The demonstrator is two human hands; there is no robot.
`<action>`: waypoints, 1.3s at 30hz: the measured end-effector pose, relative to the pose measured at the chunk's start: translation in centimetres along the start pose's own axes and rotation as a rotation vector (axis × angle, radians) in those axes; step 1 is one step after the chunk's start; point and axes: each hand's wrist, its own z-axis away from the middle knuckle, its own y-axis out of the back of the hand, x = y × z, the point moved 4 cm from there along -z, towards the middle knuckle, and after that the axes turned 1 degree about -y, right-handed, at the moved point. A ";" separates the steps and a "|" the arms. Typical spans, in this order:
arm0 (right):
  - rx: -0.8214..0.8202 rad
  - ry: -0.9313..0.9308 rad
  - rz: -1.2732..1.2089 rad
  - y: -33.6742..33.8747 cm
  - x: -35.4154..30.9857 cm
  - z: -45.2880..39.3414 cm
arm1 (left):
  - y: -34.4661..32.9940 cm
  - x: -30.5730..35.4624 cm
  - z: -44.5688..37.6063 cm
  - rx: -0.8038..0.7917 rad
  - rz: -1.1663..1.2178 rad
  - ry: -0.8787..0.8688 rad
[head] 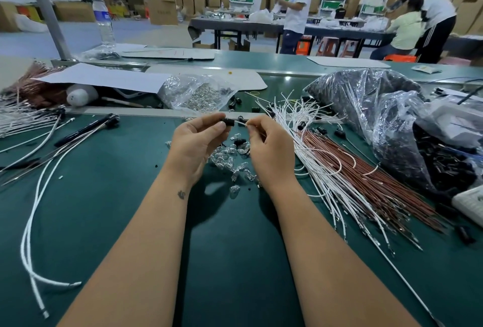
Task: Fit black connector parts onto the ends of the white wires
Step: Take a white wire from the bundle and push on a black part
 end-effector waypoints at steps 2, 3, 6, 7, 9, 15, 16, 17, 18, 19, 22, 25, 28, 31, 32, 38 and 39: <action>0.006 0.004 0.007 0.0 -0.2 0.0 | -0.1 0.0 0.1 0.005 0.005 0.002; 0.000 0.006 0.011 -0.1 -0.4 0.1 | -0.2 0.0 0.2 0.007 0.002 -0.005; -0.038 0.018 0.047 -0.2 -0.6 0.2 | -0.2 0.1 0.3 0.021 -0.028 -0.027; -0.036 0.023 0.061 -0.2 -0.5 0.2 | -0.1 0.1 0.3 0.029 -0.045 -0.035; -0.008 0.036 0.106 0.0 -0.4 0.2 | 0.0 0.2 0.3 0.039 -0.081 -0.048; 0.060 0.115 0.187 0.6 -0.6 0.2 | -0.3 -0.4 0.6 0.003 -0.146 0.011; 0.072 0.119 0.169 0.7 -0.7 0.2 | -0.3 -0.4 0.5 0.003 -0.141 0.010; 0.086 0.116 0.155 0.7 -0.8 0.3 | -0.3 -0.4 0.5 0.003 -0.136 0.005; 0.100 0.107 0.148 0.7 -0.8 0.3 | -0.3 -0.4 0.5 0.002 -0.130 0.001; 0.110 0.095 0.146 0.7 -0.8 0.3 | -0.3 -0.5 0.4 -0.001 -0.123 -0.001; 0.080 0.080 0.140 0.4 -0.7 0.4 | -0.5 -0.6 0.4 -0.022 -0.101 0.009; 0.025 0.084 0.108 0.1 -0.8 0.3 | -0.7 -0.8 0.3 -0.039 -0.086 0.018; 0.022 0.093 0.060 -0.1 -0.9 0.2 | -0.7 -0.8 0.3 -0.041 -0.100 0.003; 0.028 0.073 -0.005 0.0 -0.9 0.2 | -0.5 -0.8 0.4 -0.026 -0.113 -0.005; 0.021 0.061 -0.024 -0.1 -0.8 0.2 | -0.5 -0.7 0.4 -0.016 -0.120 -0.011; -0.034 0.114 -0.023 -0.3 -1.1 0.4 | -0.1 -0.8 0.4 0.047 -0.269 -0.072; -0.045 0.135 -0.017 -0.4 -1.3 0.5 | 0.0 -0.7 0.4 0.059 -0.314 -0.100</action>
